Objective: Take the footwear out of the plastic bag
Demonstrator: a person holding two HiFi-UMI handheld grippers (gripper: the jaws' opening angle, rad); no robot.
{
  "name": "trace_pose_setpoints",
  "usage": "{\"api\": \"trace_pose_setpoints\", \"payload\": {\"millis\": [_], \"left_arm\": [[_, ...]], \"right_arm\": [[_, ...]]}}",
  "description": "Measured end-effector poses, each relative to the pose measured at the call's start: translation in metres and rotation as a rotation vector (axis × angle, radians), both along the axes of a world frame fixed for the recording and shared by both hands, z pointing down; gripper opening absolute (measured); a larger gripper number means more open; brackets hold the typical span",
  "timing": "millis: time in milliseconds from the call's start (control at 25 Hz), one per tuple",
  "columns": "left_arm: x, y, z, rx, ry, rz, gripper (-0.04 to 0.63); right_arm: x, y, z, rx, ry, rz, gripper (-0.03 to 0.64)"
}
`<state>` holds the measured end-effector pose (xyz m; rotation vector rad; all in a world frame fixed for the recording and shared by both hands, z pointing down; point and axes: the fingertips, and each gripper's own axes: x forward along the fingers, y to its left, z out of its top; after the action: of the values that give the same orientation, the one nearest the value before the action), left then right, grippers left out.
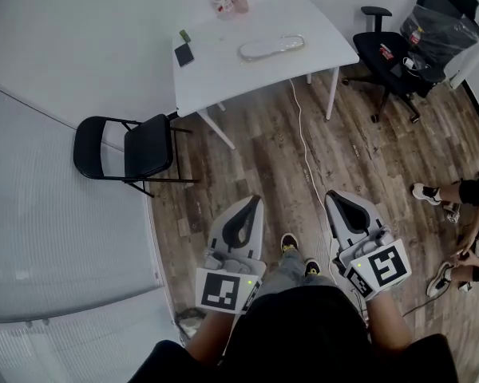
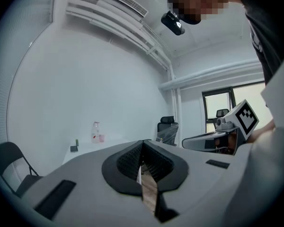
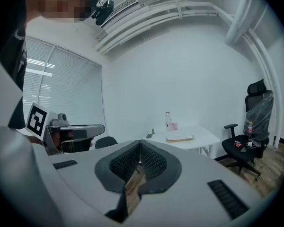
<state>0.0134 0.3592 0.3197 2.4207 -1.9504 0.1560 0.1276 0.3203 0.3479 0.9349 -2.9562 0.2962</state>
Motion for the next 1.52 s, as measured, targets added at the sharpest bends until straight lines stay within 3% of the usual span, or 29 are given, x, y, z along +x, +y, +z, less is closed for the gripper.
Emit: {"api": "trace_pose_setpoints", "payload": {"millis": [240, 480, 800, 1200, 1520], "left_arm": [[-0.054, -0.027, -0.002, 0.023, 0.025, -0.022, 0.02], [-0.079, -0.049, 0.001, 0.009, 0.047, -0.027, 0.02], [-0.083, -0.095, 0.003, -0.001, 0.034, -0.026, 0.02], [-0.07, -0.2, -0.001, -0.033, -0.034, -0.05, 0.02], [-0.077, -0.253, -0.002, -0.061, -0.052, -0.068, 0.021]], "right_arm": [[-0.049, -0.027, -0.002, 0.015, 0.038, -0.008, 0.017], [-0.071, -0.05, -0.007, 0.015, 0.055, -0.005, 0.017], [-0.074, -0.096, -0.002, 0.006, 0.066, -0.015, 0.017], [-0.054, -0.21, -0.003, 0.008, 0.003, -0.01, 0.017], [-0.06, -0.263, -0.002, 0.003, -0.011, -0.03, 0.017]]}}
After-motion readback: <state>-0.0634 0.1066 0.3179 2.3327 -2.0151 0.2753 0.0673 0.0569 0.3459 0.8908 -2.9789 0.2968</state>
